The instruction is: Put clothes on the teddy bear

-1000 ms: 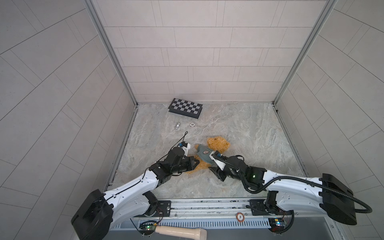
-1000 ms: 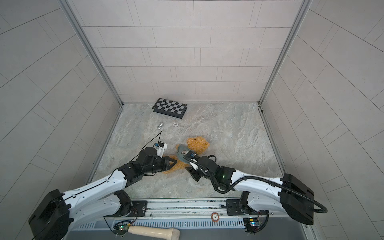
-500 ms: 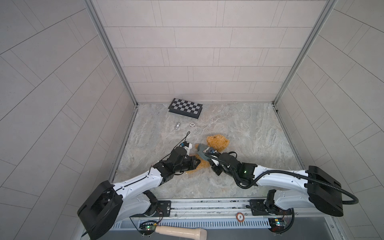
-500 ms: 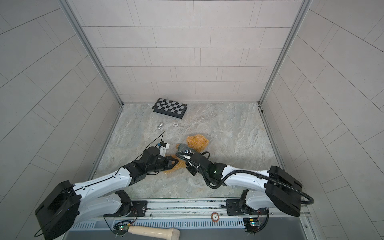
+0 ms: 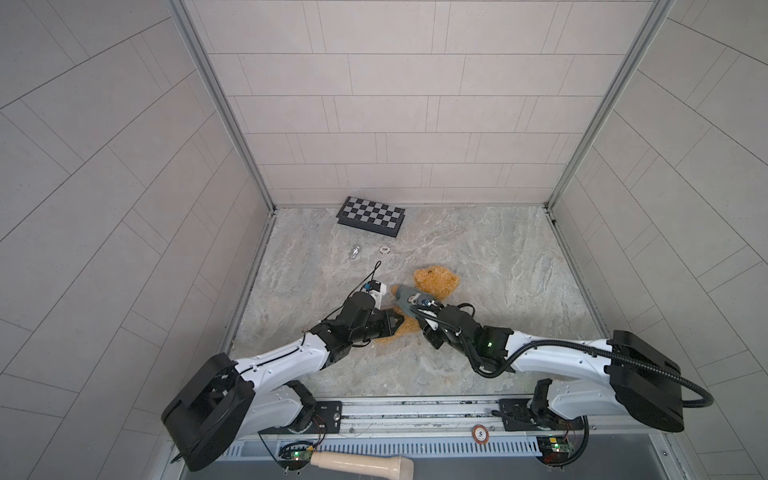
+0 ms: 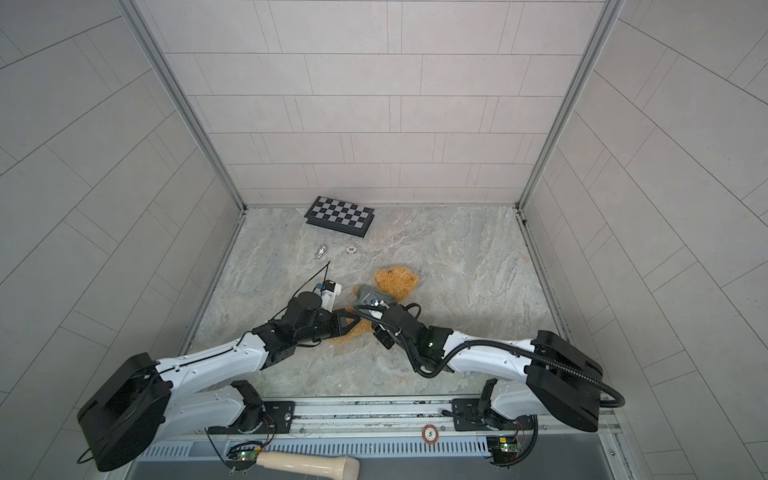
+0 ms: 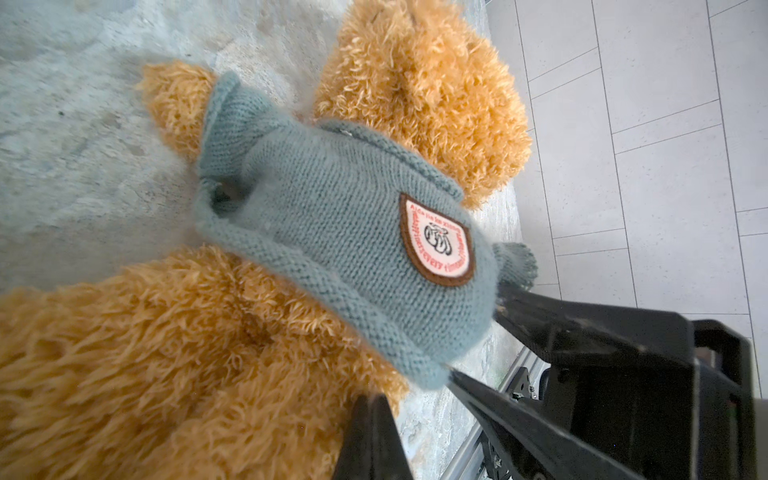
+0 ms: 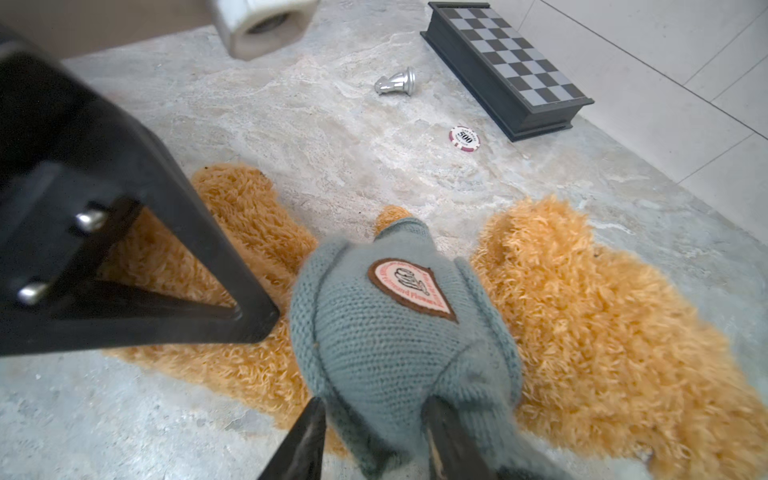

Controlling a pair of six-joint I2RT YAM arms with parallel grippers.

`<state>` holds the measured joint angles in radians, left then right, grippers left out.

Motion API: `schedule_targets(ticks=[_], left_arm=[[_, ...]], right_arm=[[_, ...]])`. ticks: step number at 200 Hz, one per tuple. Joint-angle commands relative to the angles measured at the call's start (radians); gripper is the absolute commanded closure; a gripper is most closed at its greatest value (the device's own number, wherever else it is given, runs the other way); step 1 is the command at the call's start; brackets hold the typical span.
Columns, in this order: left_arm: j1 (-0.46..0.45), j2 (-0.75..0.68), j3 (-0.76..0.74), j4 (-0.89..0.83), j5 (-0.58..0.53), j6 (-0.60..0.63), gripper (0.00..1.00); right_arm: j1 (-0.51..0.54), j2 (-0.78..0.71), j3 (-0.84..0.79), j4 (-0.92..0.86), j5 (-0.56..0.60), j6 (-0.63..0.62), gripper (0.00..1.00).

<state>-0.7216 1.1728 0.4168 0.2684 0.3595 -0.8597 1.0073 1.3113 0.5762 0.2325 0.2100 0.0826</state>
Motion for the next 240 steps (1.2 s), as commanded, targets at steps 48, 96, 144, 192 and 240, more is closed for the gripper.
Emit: schedule_targets(ticks=[48, 96, 144, 192, 240], left_arm=[[-0.002, 0.035, 0.017, 0.085, -0.002, -0.002, 1.0], [-0.002, 0.06, 0.023, 0.109, 0.0, -0.012, 1.0], [-0.001, 0.043, 0.017, 0.108, -0.008, -0.02, 1.0], [0.041, -0.022, -0.002, 0.102, 0.036, -0.024, 0.83], [0.018, -0.087, -0.055, 0.053, -0.001, 0.046, 0.99]], right_arm=[[-0.006, 0.093, -0.006, 0.068, 0.005, -0.014, 0.43], [-0.029, 0.136, 0.012, 0.1, 0.045, -0.034, 0.77], [-0.033, 0.12, 0.029, 0.092, 0.002, -0.049, 1.0], [-0.035, -0.033, 0.011, 0.034, -0.15, 0.06, 1.0], [-0.058, -0.017, 0.093, -0.014, -0.327, 0.237, 1.0]])
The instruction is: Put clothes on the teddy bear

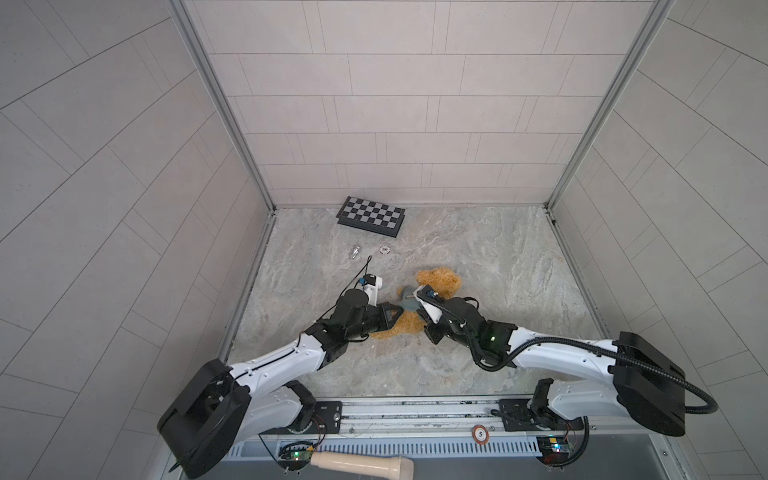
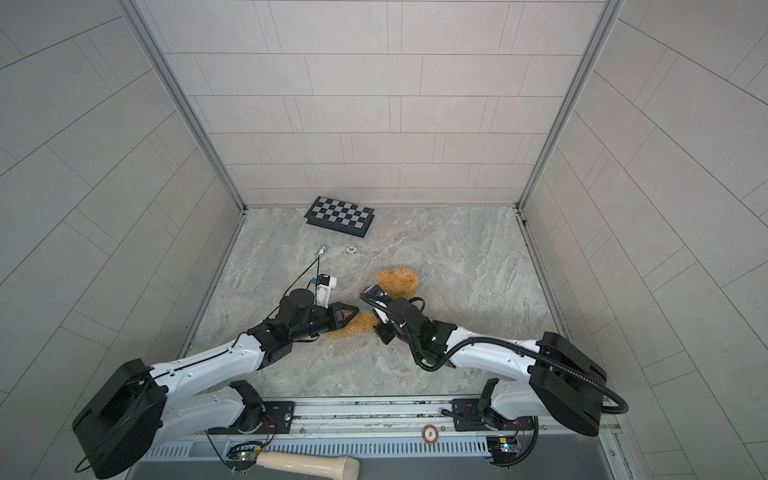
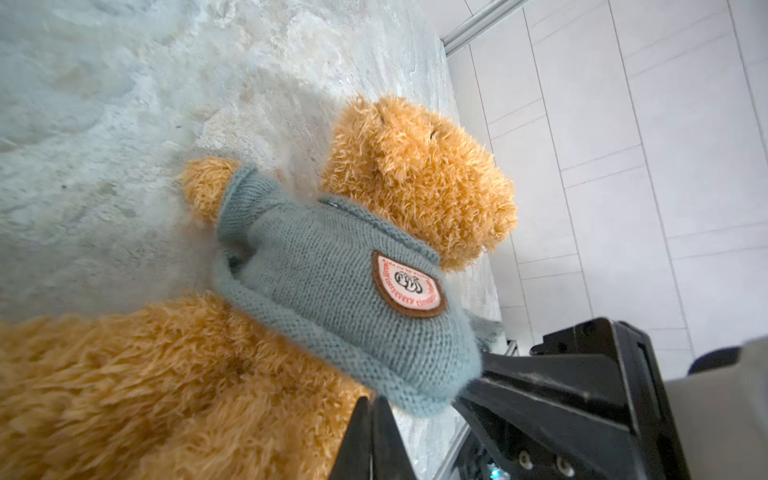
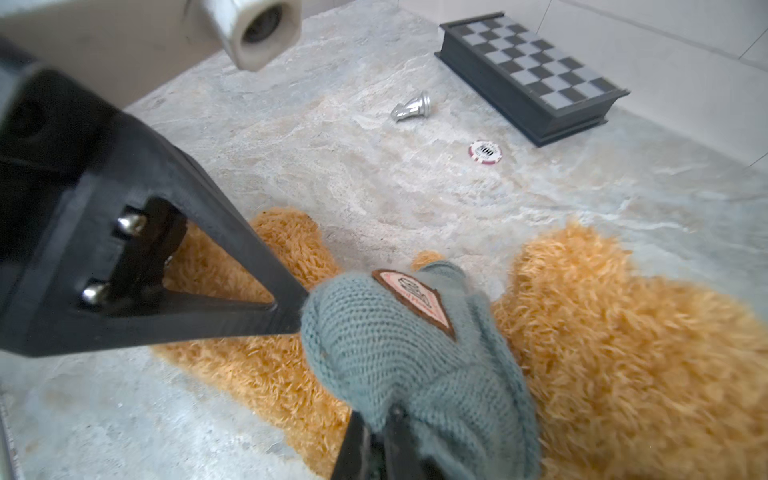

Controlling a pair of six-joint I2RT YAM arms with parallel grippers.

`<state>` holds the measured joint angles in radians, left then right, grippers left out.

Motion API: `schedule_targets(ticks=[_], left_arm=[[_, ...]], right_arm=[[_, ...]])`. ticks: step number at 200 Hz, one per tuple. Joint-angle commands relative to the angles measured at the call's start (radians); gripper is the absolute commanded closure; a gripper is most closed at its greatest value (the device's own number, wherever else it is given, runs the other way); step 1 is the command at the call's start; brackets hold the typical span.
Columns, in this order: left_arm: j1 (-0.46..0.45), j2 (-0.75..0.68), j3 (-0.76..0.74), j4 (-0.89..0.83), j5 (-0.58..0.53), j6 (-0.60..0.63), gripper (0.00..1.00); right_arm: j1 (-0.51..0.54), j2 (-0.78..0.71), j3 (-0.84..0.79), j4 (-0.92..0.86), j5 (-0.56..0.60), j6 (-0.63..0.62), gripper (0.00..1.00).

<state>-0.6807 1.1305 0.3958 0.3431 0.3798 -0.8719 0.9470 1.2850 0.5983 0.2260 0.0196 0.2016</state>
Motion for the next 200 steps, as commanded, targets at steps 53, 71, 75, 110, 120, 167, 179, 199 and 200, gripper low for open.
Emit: schedule_targets(ticks=[53, 71, 75, 110, 120, 167, 179, 199, 200], left_arm=[[-0.057, -0.203, -0.132, 0.019, -0.095, 0.104, 1.0], [-0.057, -0.211, -0.146, -0.004, -0.115, 0.11, 1.0], [-0.057, -0.211, -0.151, 0.005, -0.118, 0.102, 1.0], [-0.057, -0.199, -0.181, 0.132, -0.175, 0.034, 0.94], [-0.057, -0.172, -0.185, 0.21, -0.169, 0.007, 0.79], [-0.058, -0.066, -0.229, 0.492, -0.088, -0.082, 0.64], [-0.06, -0.074, -0.235, 0.478, -0.091, -0.081, 0.63], [-0.062, -0.084, -0.23, 0.458, -0.092, -0.064, 0.61], [-0.062, -0.084, -0.229, 0.459, -0.091, -0.064, 0.61]], right_arm=[[-0.002, 0.03, 0.125, -0.049, -0.181, 0.207, 1.0], [-0.002, 0.031, 0.131, -0.064, -0.182, 0.21, 1.0], [-0.001, 0.033, 0.133, -0.067, -0.185, 0.209, 1.0], [-0.002, 0.035, 0.136, -0.064, -0.204, 0.214, 1.0], [-0.002, 0.04, 0.138, -0.063, -0.213, 0.214, 1.0], [-0.002, 0.03, 0.135, -0.064, -0.209, 0.21, 1.0], [-0.003, 0.027, 0.132, -0.06, -0.208, 0.208, 1.0], [-0.003, 0.034, 0.13, -0.051, -0.217, 0.205, 1.0], [-0.003, 0.034, 0.13, -0.049, -0.218, 0.205, 1.0]])
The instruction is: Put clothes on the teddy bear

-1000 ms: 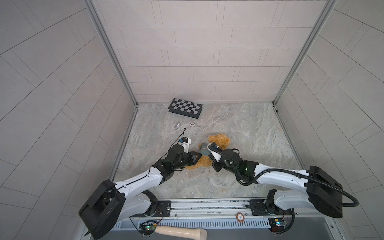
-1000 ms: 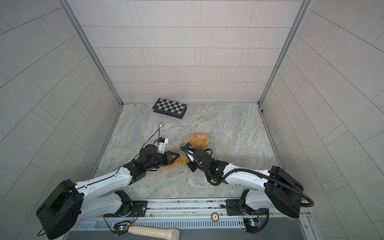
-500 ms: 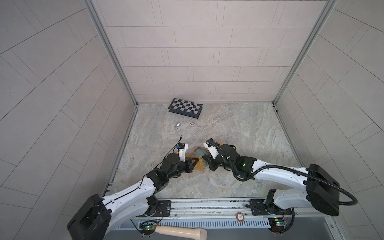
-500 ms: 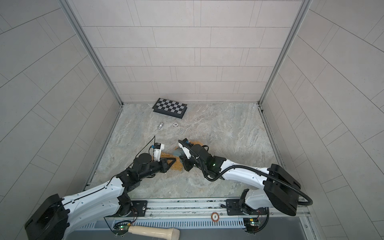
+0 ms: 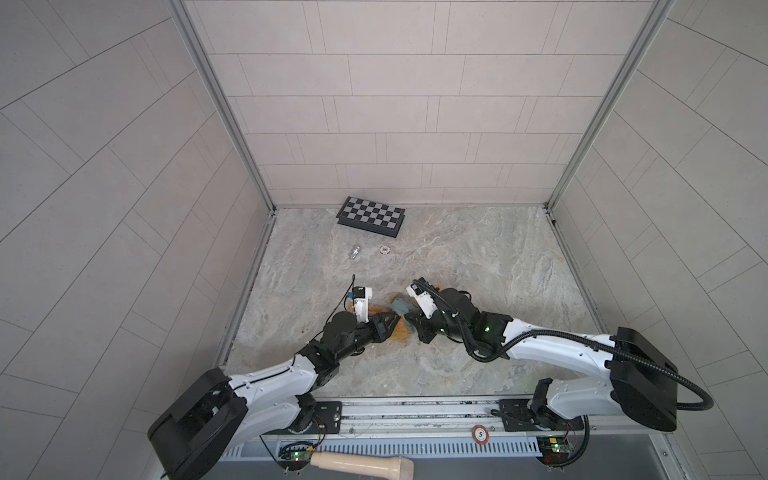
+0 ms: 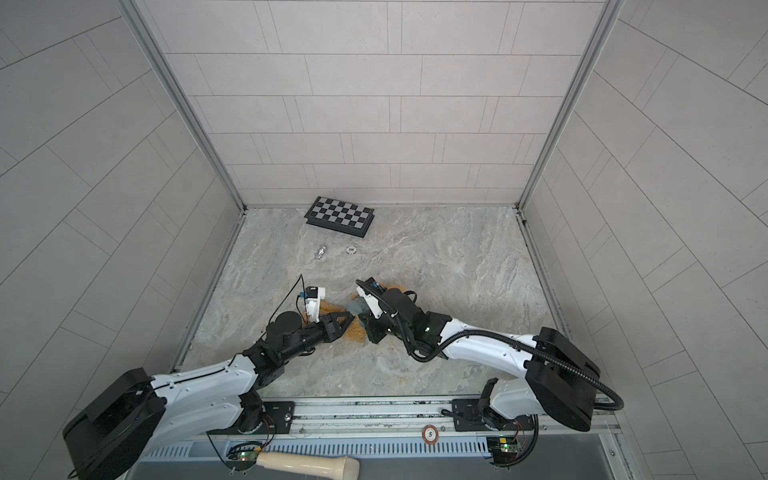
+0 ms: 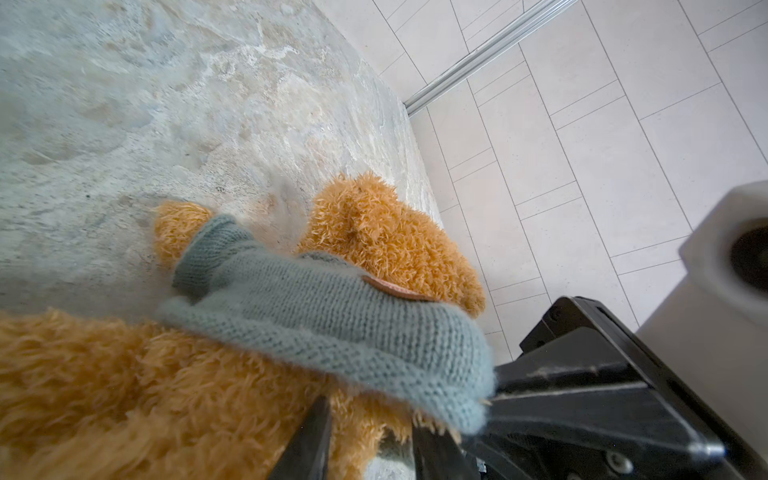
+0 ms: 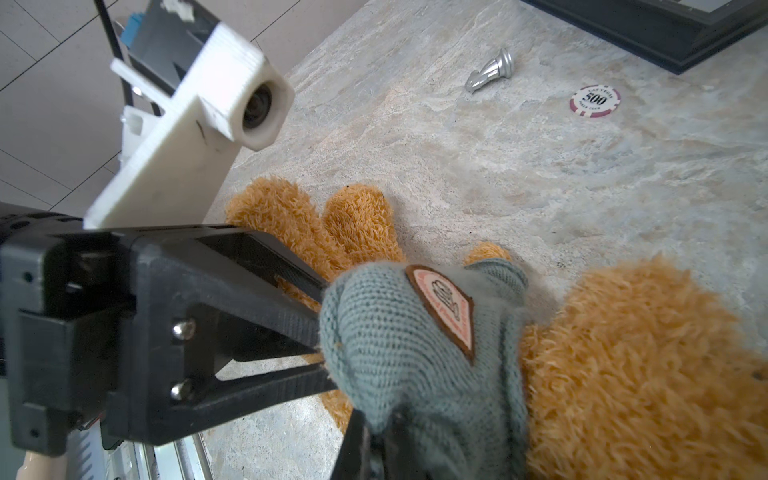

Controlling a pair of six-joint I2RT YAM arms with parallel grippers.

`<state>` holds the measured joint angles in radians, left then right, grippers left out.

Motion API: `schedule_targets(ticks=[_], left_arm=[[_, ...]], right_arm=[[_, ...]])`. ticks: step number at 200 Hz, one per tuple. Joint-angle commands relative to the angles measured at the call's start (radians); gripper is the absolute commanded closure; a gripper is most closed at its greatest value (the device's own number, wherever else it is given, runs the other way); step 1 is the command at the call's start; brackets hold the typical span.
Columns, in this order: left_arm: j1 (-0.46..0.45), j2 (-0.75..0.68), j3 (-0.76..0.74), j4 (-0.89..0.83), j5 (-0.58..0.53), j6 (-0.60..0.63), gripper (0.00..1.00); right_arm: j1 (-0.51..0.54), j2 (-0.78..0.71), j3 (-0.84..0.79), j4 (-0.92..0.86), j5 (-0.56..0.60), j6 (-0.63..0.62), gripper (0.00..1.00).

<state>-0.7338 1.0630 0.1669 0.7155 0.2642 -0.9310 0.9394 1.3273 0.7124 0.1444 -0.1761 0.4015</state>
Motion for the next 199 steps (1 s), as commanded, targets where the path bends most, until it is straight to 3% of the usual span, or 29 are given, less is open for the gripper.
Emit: schedule_targets(ticks=[1, 17, 59, 89, 102, 160, 199], left_arm=[[-0.009, -0.017, 0.0, 0.088, 0.026, -0.005, 0.6], [-0.022, -0.017, 0.004, 0.09, 0.049, 0.005, 0.57], [-0.038, -0.042, 0.015, 0.025, 0.022, 0.032, 0.59], [-0.036, -0.013, 0.022, -0.001, -0.02, 0.015, 0.81], [-0.037, -0.004, 0.012, 0.011, -0.016, 0.01, 0.84], [-0.036, -0.062, 0.048, -0.074, -0.051, 0.051, 0.67], [-0.036, 0.021, 0.07, -0.015, -0.058, 0.028, 0.68]], right_arm=[[0.004, -0.008, 0.015, 0.033, -0.022, 0.005, 1.0], [0.001, -0.011, 0.011, 0.041, -0.024, 0.007, 1.0], [-0.004, -0.016, 0.006, 0.061, -0.046, -0.001, 1.0], [-0.003, -0.027, -0.008, 0.085, -0.055, 0.012, 1.0], [-0.004, -0.037, -0.008, 0.073, -0.047, 0.009, 1.0], [-0.004, -0.018, -0.01, 0.084, -0.067, 0.004, 1.0], [-0.005, -0.028, -0.009, 0.091, -0.114, -0.017, 1.0]])
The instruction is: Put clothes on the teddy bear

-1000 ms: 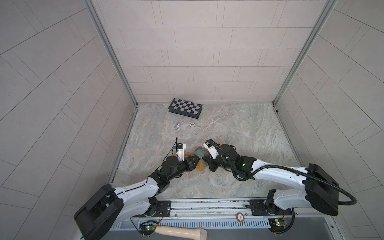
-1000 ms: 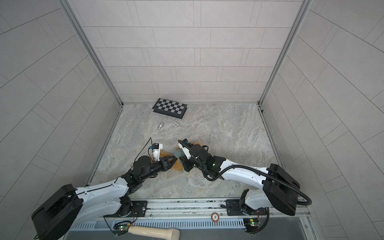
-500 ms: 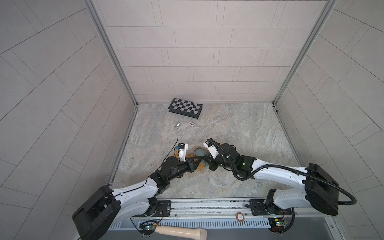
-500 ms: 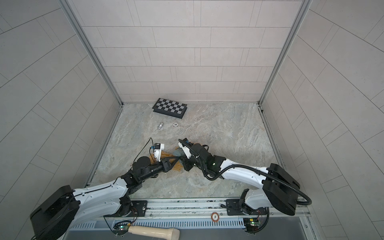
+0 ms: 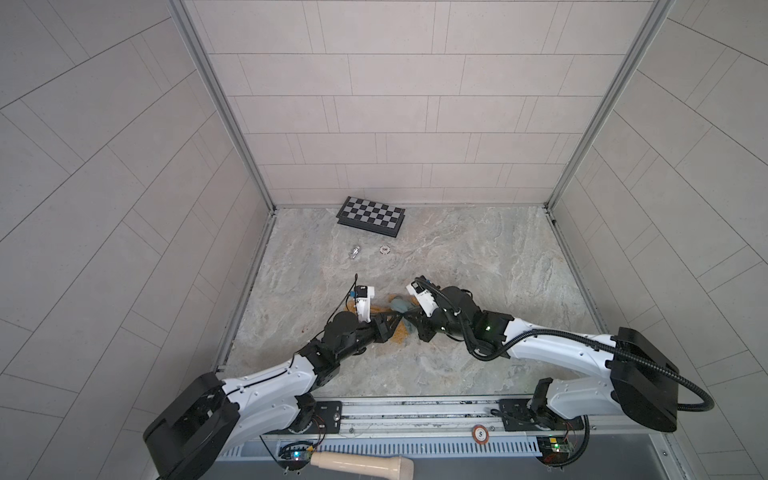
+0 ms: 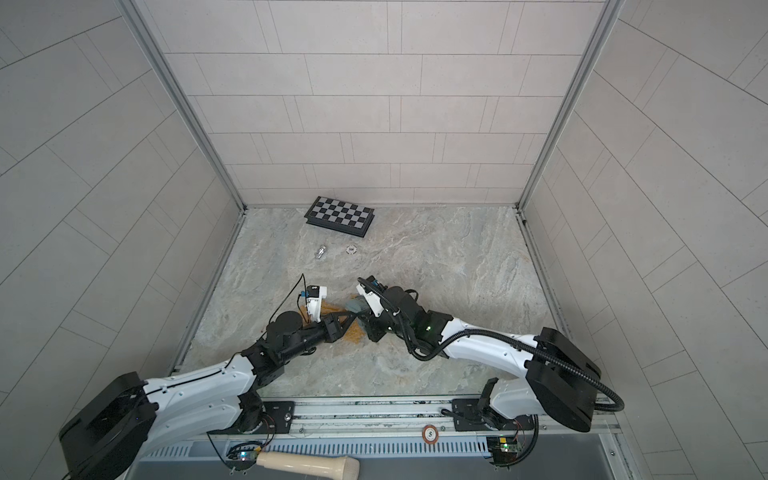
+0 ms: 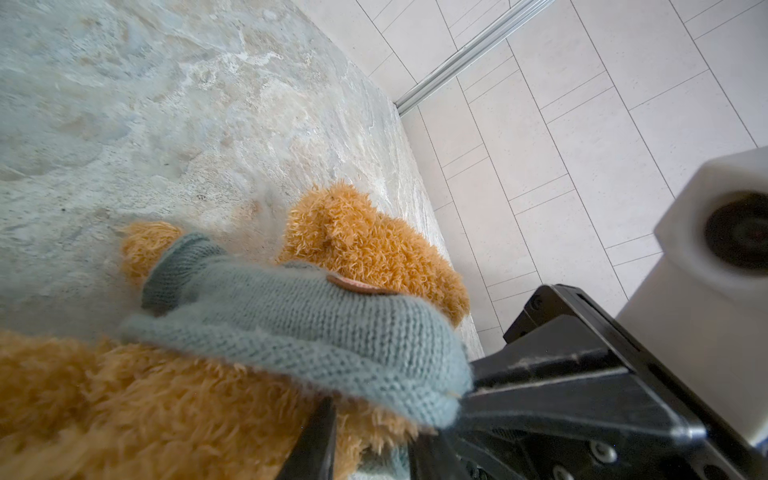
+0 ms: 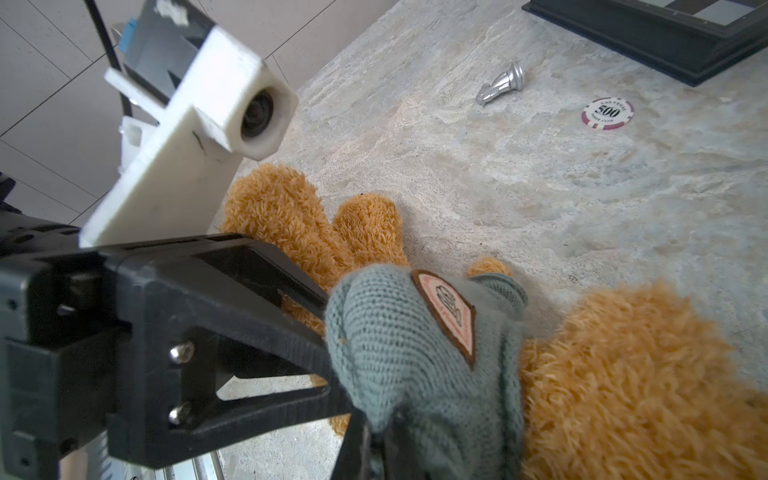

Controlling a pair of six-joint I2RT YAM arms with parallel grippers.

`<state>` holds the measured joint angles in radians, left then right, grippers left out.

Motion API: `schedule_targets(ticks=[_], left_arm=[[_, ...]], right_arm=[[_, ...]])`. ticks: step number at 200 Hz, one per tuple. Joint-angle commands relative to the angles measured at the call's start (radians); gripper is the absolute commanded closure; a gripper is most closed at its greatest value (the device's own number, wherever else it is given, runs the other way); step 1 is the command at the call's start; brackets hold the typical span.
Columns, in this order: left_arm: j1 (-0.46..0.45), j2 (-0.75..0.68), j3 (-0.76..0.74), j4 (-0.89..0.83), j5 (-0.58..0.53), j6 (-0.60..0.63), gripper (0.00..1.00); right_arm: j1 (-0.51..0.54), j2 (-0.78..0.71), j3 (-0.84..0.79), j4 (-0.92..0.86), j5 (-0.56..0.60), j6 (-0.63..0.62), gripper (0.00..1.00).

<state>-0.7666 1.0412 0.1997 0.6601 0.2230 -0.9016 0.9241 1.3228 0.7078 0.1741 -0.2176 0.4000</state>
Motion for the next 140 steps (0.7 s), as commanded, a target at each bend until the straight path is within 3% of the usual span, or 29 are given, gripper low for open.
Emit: schedule_targets(ticks=[1, 18, 39, 55, 63, 81, 108, 132, 140], left_arm=[[-0.003, 0.044, 0.037, 0.043, -0.016, -0.003, 0.68], [-0.002, 0.075, 0.045, 0.072, -0.005, -0.011, 0.67], [-0.001, 0.121, 0.087, 0.091, 0.043, 0.01, 0.55], [0.0, 0.148, 0.098, 0.103, 0.054, 0.021, 0.54], [0.0, 0.159, 0.099, 0.107, 0.051, 0.025, 0.59], [0.0, 0.187, 0.102, 0.135, 0.055, 0.033, 0.8], [-0.002, 0.222, 0.105, 0.167, 0.058, 0.035, 1.0], [-0.001, 0.211, 0.09, 0.162, 0.046, 0.041, 1.0], [-0.001, 0.203, 0.086, 0.154, 0.041, 0.045, 1.0]], right_arm=[[0.01, -0.023, -0.005, 0.063, -0.074, -0.016, 1.0], [0.01, -0.018, -0.008, 0.074, -0.117, -0.022, 1.0], [0.01, -0.003, -0.004, 0.074, -0.16, -0.032, 1.0], [0.01, 0.001, -0.005, 0.088, -0.186, -0.034, 1.0], [0.01, 0.001, -0.009, 0.096, -0.196, -0.033, 1.0], [0.011, -0.003, -0.014, 0.103, -0.213, -0.038, 1.0], [0.004, -0.01, -0.026, 0.103, -0.208, -0.033, 1.0], [-0.011, -0.034, -0.04, 0.089, -0.183, -0.021, 1.0], [-0.013, -0.049, -0.039, 0.065, -0.153, -0.022, 0.94]])
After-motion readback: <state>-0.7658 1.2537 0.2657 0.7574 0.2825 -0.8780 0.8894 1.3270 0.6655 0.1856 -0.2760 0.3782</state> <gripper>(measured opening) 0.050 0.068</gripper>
